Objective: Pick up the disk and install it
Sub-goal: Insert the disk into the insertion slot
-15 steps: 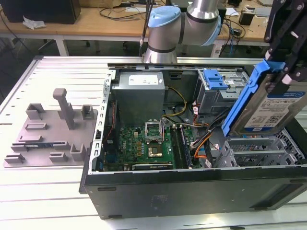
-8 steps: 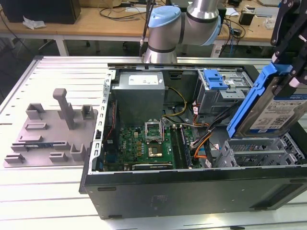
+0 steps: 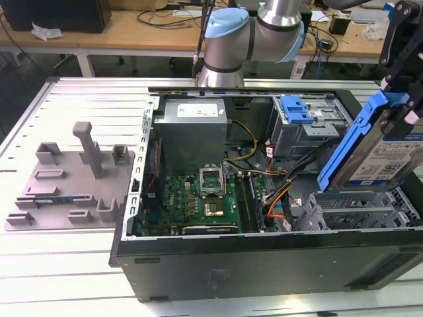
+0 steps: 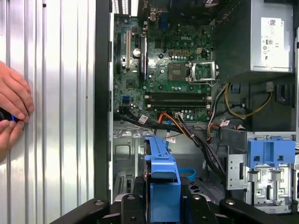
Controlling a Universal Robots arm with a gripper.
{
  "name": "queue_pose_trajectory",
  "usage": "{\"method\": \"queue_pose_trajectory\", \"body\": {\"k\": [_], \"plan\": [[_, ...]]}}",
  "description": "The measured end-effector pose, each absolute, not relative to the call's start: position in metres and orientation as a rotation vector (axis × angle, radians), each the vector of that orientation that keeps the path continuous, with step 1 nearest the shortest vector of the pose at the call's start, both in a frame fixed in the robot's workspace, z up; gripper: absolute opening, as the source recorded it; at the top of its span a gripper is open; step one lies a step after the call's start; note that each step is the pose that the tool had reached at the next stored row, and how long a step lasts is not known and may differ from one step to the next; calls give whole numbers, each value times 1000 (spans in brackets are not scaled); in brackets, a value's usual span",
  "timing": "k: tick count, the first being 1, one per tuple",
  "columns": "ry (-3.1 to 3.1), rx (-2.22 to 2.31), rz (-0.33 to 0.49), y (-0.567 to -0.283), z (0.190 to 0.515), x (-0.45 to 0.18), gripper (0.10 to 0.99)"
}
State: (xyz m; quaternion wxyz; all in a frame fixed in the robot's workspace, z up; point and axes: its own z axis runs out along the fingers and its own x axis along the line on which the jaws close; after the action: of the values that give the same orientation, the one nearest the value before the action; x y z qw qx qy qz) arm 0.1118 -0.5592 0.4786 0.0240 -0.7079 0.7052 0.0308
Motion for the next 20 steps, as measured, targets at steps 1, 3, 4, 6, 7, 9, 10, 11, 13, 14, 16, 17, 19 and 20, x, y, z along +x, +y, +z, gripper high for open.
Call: {"method": "queue_pose_trajectory", "body": {"k": [1, 3, 4, 6, 7, 9, 10, 11, 13, 14, 16, 17, 19, 20], "plan": [[2183, -2190, 95, -559, 479, 112, 369], [2184, -2189, 95, -559, 479, 113, 369], [2184, -2189, 95, -559, 479, 113, 369], [2184, -2189, 95, -559, 479, 113, 369], [2184, -2189, 95, -559, 479, 113, 369], [2184, -2189, 95, -559, 478, 113, 369], [2184, -2189, 95, -559, 478, 113, 369], [2184, -2189, 95, -559, 478, 113, 369], [2184, -2189, 95, -560, 477, 114, 369], [2184, -2189, 95, -560, 476, 114, 369], [2184, -2189, 95, -560, 476, 114, 369], [2184, -2189, 94, -560, 476, 114, 369], [2188, -2192, 88, -560, 476, 114, 369], [2190, -2194, 84, -560, 476, 114, 369]]}}
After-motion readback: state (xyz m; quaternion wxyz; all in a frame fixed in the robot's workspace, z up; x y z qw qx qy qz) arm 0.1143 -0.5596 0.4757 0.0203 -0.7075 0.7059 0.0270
